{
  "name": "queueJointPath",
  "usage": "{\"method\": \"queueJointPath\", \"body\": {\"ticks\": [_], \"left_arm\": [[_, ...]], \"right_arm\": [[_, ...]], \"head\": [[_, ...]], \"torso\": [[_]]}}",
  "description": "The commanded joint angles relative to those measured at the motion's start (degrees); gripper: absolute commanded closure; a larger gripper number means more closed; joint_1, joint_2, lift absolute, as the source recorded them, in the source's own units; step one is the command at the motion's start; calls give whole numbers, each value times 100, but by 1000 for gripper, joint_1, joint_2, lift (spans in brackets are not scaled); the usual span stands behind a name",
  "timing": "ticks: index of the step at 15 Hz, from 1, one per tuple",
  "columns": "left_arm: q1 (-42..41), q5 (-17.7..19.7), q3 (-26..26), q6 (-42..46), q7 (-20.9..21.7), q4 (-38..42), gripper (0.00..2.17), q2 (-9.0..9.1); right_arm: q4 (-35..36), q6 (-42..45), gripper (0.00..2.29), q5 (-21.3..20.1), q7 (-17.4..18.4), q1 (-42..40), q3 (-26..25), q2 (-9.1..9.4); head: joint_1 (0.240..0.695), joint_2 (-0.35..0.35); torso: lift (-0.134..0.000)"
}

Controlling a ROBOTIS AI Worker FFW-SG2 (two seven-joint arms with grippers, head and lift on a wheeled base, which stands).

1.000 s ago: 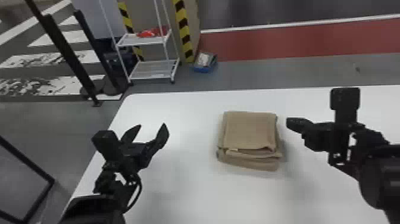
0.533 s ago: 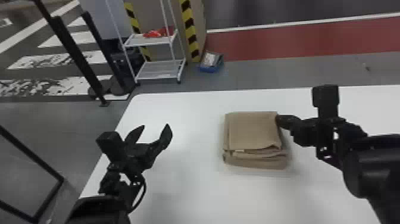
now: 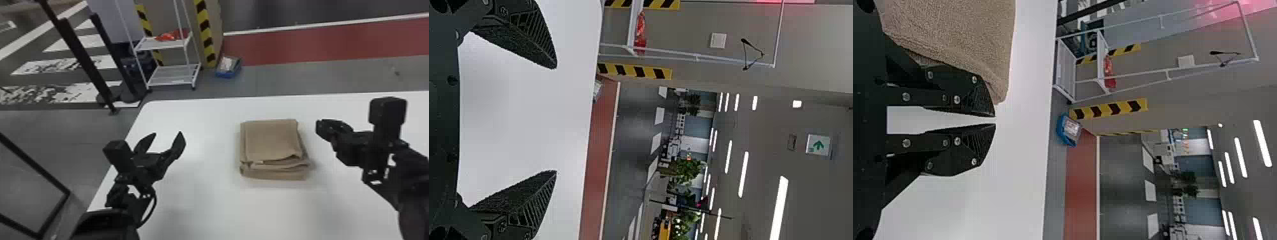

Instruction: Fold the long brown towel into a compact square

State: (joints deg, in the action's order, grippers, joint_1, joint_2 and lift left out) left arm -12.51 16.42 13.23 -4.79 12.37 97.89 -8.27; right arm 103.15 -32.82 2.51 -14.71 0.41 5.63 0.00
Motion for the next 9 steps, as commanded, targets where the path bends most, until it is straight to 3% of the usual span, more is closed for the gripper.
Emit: {"method": "queueJointPath", "body": {"ticks": [1, 6, 9], "left_arm": [[-6, 2, -84, 96, 3, 107, 140, 1], [-340, 20, -172, 430, -59, 433, 140, 18], [-516, 107, -128, 412, -59, 600, 140, 18]], "right_arm": [[961, 262, 134, -14, 3, -744, -53, 5], [1348, 2354, 110, -277, 556, -2097, 18, 5], [1427, 3075, 113, -427, 829, -2669, 105, 5]], "head": [[695, 244], [695, 217], [695, 214]], "torso": [[-125], [-125], [-125]]}}
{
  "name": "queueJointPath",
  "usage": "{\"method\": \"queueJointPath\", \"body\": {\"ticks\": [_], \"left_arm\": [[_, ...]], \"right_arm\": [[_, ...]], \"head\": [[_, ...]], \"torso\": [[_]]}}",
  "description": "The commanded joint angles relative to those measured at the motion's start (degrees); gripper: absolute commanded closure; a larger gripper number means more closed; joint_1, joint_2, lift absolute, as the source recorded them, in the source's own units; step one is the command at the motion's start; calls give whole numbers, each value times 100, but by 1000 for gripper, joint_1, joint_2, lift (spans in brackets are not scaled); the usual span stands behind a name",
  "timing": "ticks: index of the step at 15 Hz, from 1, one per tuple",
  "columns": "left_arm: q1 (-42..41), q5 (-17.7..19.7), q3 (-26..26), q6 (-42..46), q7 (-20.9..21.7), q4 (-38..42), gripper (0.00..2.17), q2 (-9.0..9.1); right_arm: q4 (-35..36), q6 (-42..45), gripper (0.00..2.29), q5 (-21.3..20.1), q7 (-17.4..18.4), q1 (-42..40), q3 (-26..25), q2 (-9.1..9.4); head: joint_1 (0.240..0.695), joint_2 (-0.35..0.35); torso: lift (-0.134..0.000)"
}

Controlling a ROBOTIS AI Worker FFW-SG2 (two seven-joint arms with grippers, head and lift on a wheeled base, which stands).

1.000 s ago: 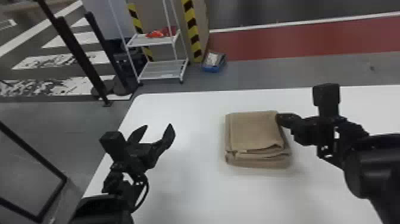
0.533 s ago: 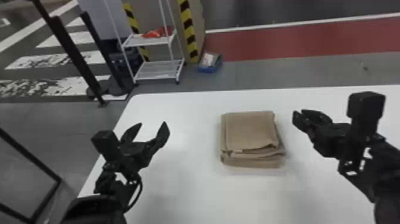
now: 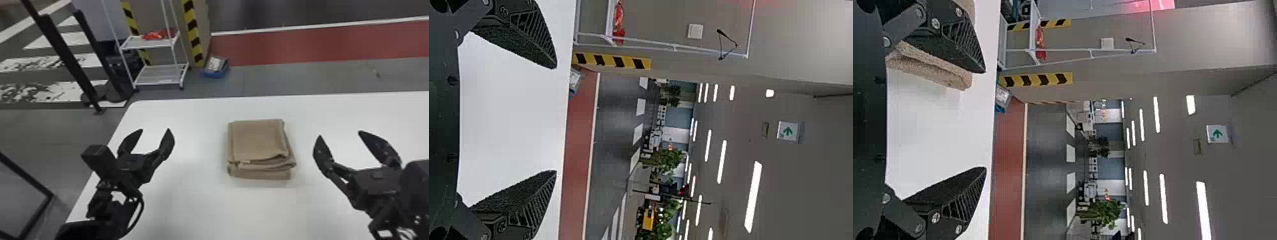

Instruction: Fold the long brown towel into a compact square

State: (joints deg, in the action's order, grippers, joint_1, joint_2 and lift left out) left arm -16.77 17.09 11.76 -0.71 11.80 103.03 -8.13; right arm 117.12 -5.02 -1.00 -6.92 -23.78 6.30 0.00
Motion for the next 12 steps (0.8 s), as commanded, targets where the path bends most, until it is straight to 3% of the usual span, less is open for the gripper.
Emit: {"method": "queueJointPath", "body": {"ticks": [1, 5, 12], "left_arm": [[-125, 57, 19, 5, -2, 103, 140, 5], [-204, 93, 72, 5, -20, 112, 140, 13], [-292, 207, 230, 58, -29, 156, 140, 40]], "right_arm": [[30, 313, 113, -147, 156, -303, 73, 5], [22, 313, 113, -234, 393, -382, 205, 5], [30, 401, 117, -261, 446, -470, 205, 5]], "head": [[695, 217], [695, 224], [695, 255]], "torso": [[-125], [-125], [-125]]}}
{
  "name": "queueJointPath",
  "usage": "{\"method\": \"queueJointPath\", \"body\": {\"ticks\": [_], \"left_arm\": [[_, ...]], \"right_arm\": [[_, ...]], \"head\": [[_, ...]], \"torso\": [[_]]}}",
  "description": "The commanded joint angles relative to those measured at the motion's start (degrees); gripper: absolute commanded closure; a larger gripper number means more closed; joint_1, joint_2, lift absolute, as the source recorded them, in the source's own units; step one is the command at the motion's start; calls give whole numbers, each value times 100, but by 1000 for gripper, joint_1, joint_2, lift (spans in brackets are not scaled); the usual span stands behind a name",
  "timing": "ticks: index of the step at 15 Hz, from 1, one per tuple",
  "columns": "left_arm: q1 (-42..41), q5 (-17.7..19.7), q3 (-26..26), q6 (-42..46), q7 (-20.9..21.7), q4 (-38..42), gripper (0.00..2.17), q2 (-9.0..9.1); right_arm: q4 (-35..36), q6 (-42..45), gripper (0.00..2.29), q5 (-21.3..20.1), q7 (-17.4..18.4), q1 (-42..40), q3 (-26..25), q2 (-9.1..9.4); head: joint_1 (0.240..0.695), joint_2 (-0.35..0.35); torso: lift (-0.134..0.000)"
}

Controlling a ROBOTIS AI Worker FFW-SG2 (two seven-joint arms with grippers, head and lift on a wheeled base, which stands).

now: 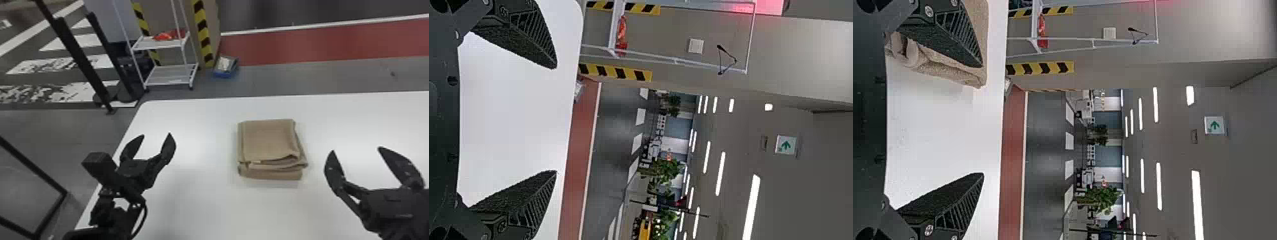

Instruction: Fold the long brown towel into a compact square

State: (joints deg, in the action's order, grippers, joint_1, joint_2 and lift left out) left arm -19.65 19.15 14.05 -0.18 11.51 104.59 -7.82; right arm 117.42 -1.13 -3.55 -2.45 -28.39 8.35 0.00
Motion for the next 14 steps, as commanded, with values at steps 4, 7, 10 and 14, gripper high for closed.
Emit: {"method": "queueJointPath", "body": {"ticks": [4, 7, 10, 14], "left_arm": [[-13, 1, 1, 4, 0, 0, 140, 17], [-30, 1, -8, 57, 0, 9, 140, 26], [-39, 1, -16, 57, 0, 9, 140, 26], [-39, -7, -34, 57, 9, 0, 140, 26]], "right_arm": [[0, 46, 124, -5, -1, -26, 0, 5], [0, 82, 124, -5, -1, -35, 0, 5], [0, 82, 124, -5, -1, -35, 8, 5], [0, 82, 124, -5, -1, -44, 8, 5]], "head": [[695, 256], [695, 256], [695, 255], [695, 254]], "torso": [[-125], [-125], [-125], [-125]]}}
